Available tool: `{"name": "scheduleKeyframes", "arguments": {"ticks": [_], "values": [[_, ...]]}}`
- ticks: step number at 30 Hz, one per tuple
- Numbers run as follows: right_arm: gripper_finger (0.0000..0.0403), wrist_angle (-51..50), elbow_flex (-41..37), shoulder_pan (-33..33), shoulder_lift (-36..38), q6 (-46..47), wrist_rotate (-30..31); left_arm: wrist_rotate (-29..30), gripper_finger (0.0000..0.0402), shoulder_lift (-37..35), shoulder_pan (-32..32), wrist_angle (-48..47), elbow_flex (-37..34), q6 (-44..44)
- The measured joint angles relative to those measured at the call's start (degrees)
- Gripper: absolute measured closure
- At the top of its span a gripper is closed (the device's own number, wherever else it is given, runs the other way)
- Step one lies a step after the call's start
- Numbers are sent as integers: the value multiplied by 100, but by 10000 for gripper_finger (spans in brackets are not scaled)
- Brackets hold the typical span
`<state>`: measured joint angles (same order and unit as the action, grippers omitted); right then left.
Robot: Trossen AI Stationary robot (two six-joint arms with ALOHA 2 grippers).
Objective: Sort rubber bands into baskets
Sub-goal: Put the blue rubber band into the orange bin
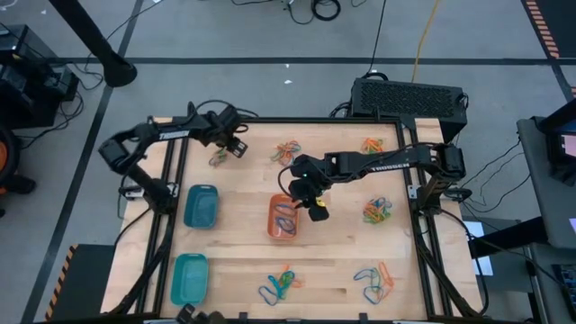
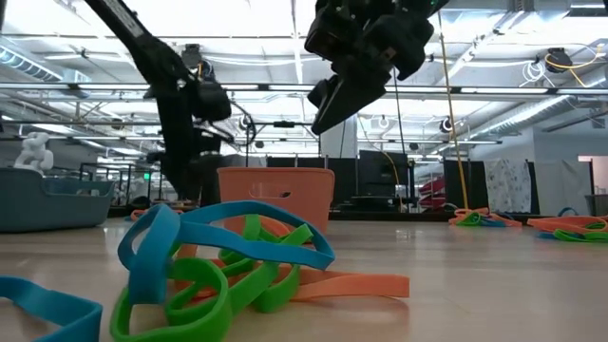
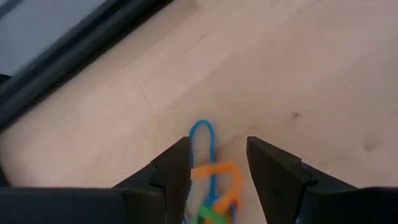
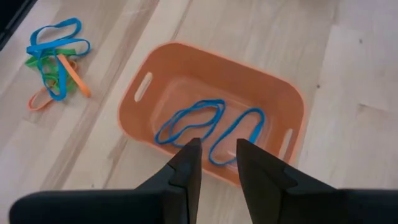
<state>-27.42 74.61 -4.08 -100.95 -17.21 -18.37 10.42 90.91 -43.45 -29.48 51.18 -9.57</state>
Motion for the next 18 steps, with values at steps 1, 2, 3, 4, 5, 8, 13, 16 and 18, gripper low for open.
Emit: {"name": "scheduleKeyframes", "arguments": {"ticks": [1, 2, 3, 4, 5, 8, 13, 16, 18], "values": [[310, -25, 0, 0, 0, 0, 0, -53, 237, 104, -44, 44, 0, 3], [310, -52, 0, 0, 0, 3, 0, -113, 237, 206, -82, 129, 0, 55], [310, -66, 0, 2, 0, 11, -1, -156, 237, 291, -102, 198, 0, 125], [310, -71, 0, 2, 0, 18, -1, -164, 237, 367, -117, 245, 0, 162], [310, -79, 0, 2, 0, 20, -2, -162, 237, 429, -126, 311, 0, 200], [310, -83, 0, 2, -2, 93, -4, -141, 237, 578, -195, 429, 0, 250], [310, -123, 0, 11, -5, 151, -2, -215, 237, 692, -286, 421, 4, 254], [310, -121, 0, 11, -7, 174, -2, -414, 238, 698, -403, 427, 7, 281], [310, -121, 0, 11, -7, 217, -2, -581, 247, 698, -499, 428, 7, 285]]}}
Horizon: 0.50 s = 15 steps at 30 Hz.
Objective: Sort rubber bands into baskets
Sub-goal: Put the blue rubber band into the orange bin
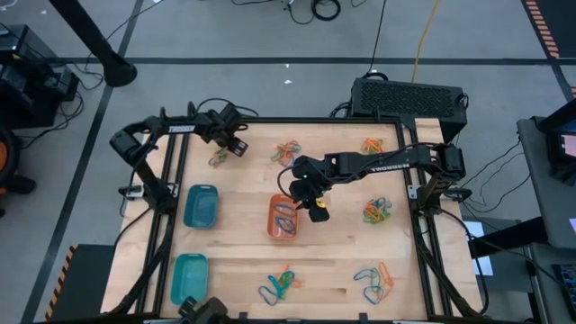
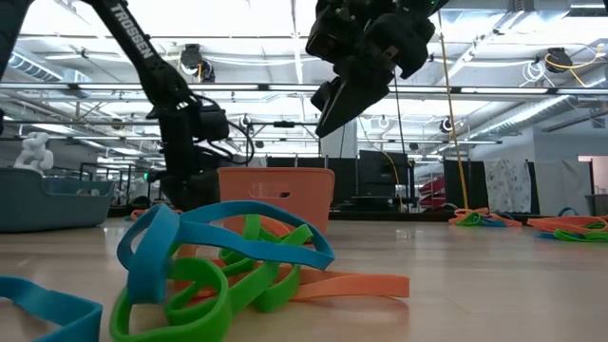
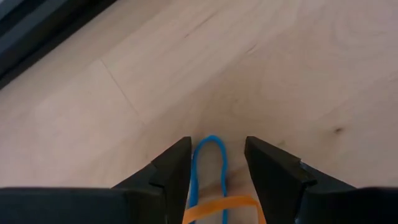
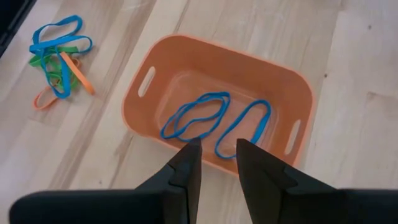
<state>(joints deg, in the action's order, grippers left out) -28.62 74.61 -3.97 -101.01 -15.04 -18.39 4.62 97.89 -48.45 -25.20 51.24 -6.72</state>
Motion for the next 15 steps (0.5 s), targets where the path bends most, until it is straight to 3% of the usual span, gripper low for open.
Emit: {"name": "scheduleKeyframes", "arguments": {"ticks": [4, 9, 15], "values": [[310, 2, 0, 5, 0, 43, 0, -310, 295, 0, -216, -5, 0, -26], [310, 2, -2, 33, -2, 43, 0, -432, 383, 0, -266, -19, 2, 13], [310, -18, -2, 33, -2, 41, 2, -432, 391, -259, -233, -85, -15, 119]]}}
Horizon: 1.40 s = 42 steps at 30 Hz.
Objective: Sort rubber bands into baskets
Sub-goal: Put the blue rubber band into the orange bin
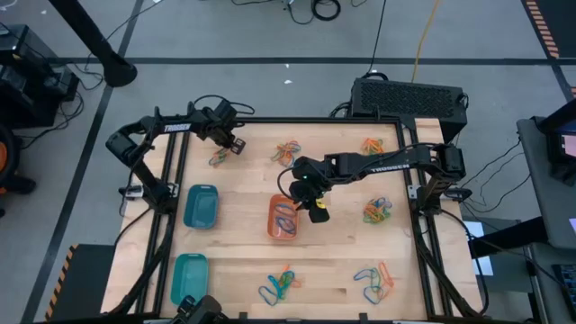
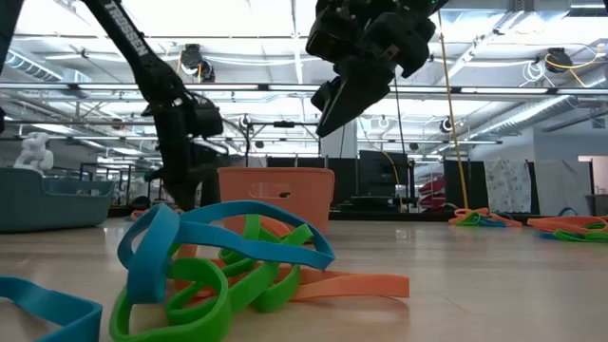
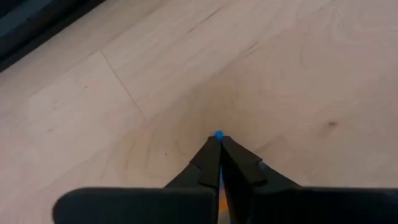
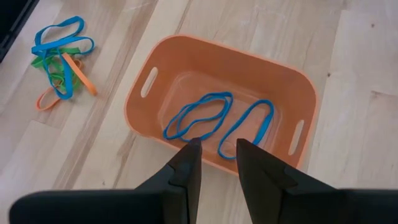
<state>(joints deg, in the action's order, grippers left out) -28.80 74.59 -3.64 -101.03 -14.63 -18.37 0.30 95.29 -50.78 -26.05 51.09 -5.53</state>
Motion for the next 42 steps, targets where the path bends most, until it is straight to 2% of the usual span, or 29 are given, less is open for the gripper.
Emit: {"name": "scheduleKeyframes", "arguments": {"ticks": [8, 16, 22, 27, 31, 35, 42], "values": [[310, 40, -2, 0, 0, 3, 9, 0, 398, -1213, 238, 179, 2, 37], [310, 231, -7, 4, -229, 177, 11, 29, 398, -2372, 834, 35, 2, -10], [310, 529, -7, 4, -589, 350, 42, 609, 398, -2921, 1203, -293, -136, -56], [310, 485, -7, 4, -675, 521, 39, 1166, 398, -2961, 1243, -108, -678, -152], [310, 533, -7, 4, -667, 679, 28, 899, 398, -2631, 1050, 110, -1106, -152], [310, 621, -7, 4, -647, 775, 22, 788, 398, -2279, 963, -145, -1128, -159], [310, 759, -7, 4, -643, 687, 22, 772, 398, -2009, 970, 222, -1126, -117]]}}
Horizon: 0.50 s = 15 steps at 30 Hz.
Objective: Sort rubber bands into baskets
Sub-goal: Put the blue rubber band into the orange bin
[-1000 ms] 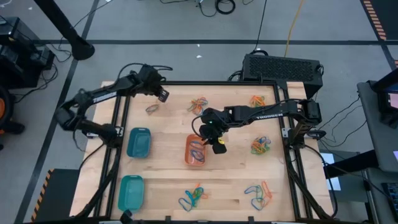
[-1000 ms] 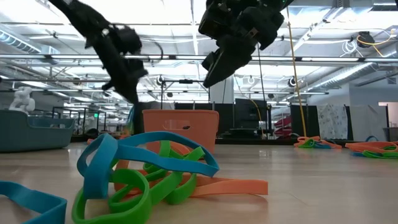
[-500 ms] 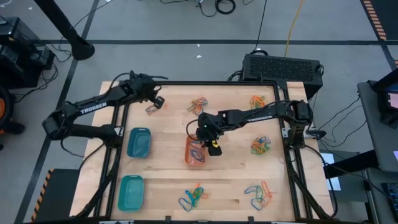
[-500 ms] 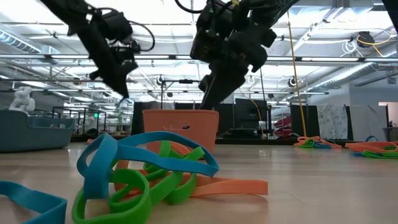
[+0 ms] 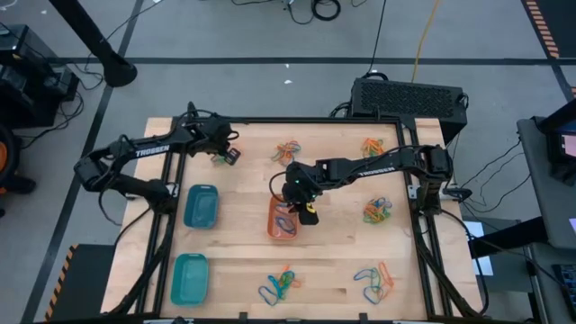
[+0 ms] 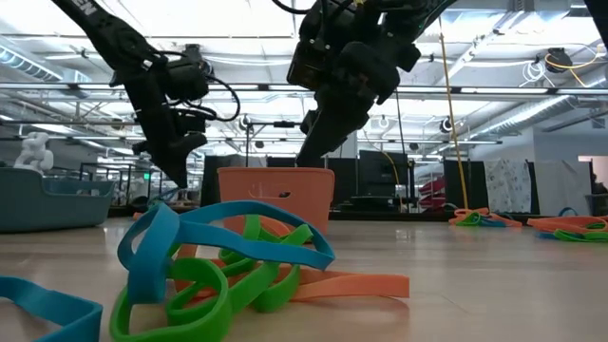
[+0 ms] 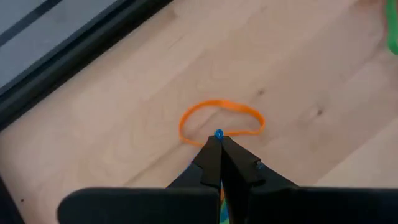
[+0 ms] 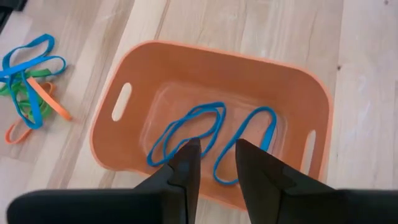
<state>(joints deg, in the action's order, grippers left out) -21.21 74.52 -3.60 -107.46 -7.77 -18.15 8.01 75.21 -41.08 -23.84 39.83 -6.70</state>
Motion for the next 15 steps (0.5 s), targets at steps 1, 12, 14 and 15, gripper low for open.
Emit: {"name": "scheduleKeyframes", "arguments": {"ticks": [1, 12, 14, 15], "values": [[310, 0, 0, 0, -2, -19, 0, 4, 398, 42, 0, -8, 0, 0], [310, -149, 0, 0, 5, -142, 0, -175, 398, 541, 185, -309, 0, -47], [310, -151, 0, -2, 7, -145, 0, -354, 398, 540, 238, -310, 0, -40], [310, -156, 0, 0, 7, -146, 0, -484, 398, 539, 265, -310, 0, -42]]}}
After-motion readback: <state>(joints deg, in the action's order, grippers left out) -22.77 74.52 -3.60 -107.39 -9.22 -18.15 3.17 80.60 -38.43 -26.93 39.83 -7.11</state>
